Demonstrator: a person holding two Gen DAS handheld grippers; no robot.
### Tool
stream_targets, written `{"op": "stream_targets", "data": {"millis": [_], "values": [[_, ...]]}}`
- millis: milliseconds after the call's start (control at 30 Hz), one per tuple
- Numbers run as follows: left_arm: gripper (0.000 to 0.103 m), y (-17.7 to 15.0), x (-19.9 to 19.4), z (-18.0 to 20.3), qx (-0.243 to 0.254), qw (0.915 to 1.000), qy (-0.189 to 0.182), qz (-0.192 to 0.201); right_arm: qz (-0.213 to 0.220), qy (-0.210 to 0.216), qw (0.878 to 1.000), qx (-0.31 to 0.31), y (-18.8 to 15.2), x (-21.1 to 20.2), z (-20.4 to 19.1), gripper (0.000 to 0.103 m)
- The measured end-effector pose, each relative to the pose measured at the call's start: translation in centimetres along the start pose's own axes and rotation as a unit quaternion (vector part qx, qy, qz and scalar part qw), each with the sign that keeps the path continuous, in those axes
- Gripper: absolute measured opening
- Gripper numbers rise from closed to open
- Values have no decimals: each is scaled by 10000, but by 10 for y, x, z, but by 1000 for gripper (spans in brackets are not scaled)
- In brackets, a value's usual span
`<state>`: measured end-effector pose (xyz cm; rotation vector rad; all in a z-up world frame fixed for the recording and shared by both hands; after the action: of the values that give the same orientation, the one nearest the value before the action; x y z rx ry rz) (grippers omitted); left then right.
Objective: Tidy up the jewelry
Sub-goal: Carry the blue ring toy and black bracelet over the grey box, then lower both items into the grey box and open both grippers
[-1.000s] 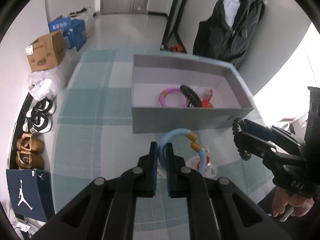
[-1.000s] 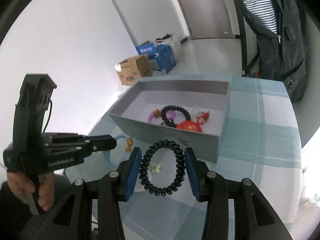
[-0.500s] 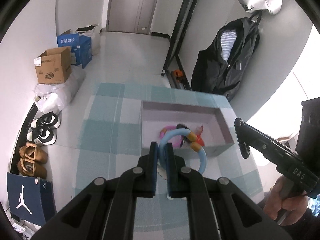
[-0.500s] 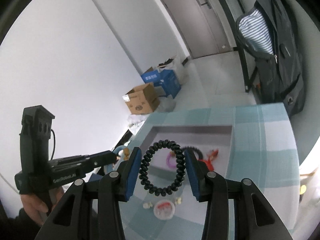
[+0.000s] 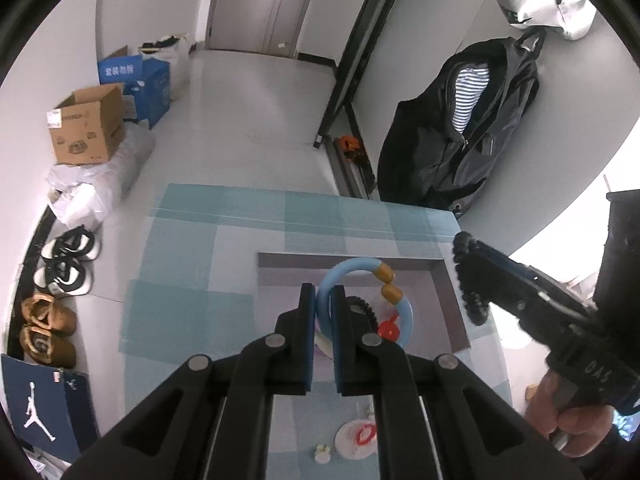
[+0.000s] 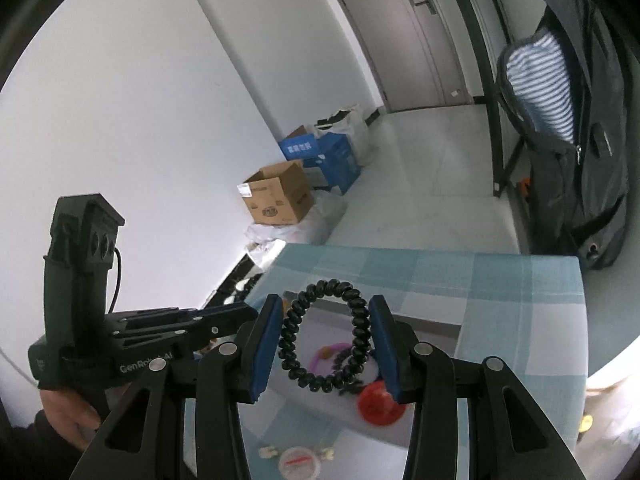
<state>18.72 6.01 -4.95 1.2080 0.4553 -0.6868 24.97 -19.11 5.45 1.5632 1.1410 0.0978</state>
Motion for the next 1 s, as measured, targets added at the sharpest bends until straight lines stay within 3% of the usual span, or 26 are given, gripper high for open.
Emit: {"op": "stream_targets", "data": {"millis": [433,600,800,933,1000], "values": [[3,-4,26,-3,137,9994,47,-305,-611,-43,9981,-13,-21,33,11,43],[3,-7,33,-7,4,9990,-40,-456,-618,-35,9981,-49,-21,35,12,44],[3,-6,31,0,146,9992,-37,-361,-608,-57,9981,76,-21,35,15,45],[5,-7,34,1,49,9984,-278,-481,-537,-86,9985,40,-20,34,13,51],[9,-8,34,-1,-49,9976,-392,-573,-453,-43,9989,99,-18,30,15,61]]}}
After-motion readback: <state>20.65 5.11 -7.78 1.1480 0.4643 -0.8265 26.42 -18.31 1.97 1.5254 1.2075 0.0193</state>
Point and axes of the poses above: each gripper's, at about its wrist camera, not at the fingertips, and x roughly the way its jaws point, z to its right, y to its top, the point moved 4 cm from there along x, roughly the way its jaws point, and after that the axes turned 11 degrees about z, right-handed, at the moved point
